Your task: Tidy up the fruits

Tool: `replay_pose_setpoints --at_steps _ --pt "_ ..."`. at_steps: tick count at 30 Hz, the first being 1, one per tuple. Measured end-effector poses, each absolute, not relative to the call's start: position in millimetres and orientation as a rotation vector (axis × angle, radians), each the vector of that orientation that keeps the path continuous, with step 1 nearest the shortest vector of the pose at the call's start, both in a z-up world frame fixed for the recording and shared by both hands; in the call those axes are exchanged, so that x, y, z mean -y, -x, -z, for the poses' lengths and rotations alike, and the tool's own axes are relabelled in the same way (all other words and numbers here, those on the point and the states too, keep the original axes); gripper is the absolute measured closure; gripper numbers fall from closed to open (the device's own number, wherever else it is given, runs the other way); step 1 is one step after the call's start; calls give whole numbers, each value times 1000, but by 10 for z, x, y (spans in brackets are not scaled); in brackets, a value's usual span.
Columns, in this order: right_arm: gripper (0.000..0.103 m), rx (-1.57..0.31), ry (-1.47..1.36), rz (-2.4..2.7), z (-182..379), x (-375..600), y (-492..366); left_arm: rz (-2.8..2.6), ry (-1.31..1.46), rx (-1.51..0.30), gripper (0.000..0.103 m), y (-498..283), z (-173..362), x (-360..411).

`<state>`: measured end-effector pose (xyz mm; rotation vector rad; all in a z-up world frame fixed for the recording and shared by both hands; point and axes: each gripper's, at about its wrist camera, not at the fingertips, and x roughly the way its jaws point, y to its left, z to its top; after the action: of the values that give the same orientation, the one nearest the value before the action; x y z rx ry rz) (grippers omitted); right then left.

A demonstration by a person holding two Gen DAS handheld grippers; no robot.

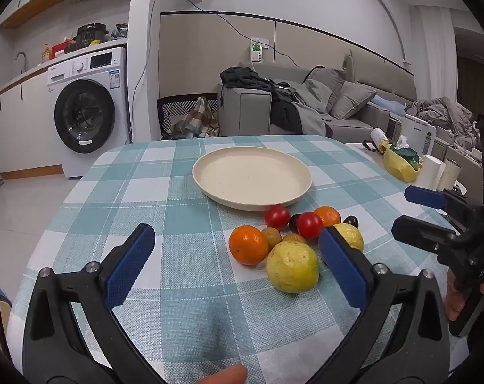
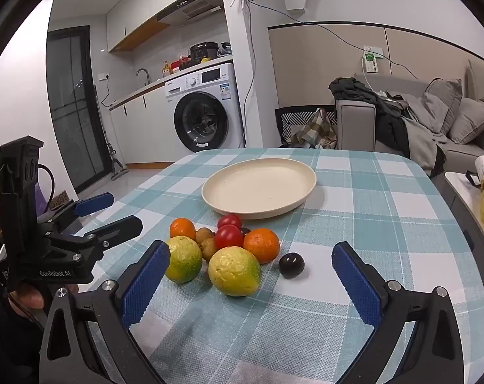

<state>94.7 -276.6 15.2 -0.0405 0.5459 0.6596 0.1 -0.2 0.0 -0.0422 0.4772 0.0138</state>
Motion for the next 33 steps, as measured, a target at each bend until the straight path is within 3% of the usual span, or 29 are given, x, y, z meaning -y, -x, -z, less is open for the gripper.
replay_pose_setpoints --at_steps 33 --pt "0 -530 94 -659 -160 2707 -871 -15 57 -476 1 5 -1 -15"
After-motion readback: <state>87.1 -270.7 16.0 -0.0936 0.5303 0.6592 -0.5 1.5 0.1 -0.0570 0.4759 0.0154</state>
